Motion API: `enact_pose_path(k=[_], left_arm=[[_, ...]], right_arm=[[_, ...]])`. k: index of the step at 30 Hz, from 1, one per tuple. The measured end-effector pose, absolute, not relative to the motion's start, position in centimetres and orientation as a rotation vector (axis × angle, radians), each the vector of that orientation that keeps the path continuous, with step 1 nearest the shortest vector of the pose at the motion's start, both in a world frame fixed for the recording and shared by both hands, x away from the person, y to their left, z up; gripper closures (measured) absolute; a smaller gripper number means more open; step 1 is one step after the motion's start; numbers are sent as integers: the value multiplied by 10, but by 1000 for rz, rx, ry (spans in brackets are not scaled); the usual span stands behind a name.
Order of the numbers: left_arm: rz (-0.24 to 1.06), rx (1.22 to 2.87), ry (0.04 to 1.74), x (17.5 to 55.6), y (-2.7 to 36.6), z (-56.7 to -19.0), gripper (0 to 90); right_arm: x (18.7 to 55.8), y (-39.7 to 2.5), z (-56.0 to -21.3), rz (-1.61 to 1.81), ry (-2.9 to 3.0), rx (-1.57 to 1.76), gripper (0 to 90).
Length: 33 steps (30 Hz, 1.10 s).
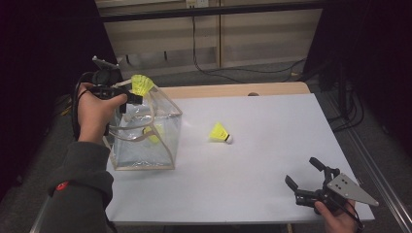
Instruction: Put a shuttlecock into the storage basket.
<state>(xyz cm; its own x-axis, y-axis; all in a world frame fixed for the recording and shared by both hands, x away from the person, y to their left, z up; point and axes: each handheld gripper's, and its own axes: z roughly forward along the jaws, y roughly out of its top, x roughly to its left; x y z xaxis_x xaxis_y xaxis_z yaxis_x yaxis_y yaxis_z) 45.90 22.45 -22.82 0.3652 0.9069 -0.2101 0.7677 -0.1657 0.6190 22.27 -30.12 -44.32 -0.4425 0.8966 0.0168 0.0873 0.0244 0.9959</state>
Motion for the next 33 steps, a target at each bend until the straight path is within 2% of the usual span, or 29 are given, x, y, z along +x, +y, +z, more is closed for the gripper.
enact_pose_path(k=[33], left_arm=[[341, 1925, 1535, 463, 240, -242, 642]], right_arm=[[223, -302, -443, 1493, 1616, 1018, 10]])
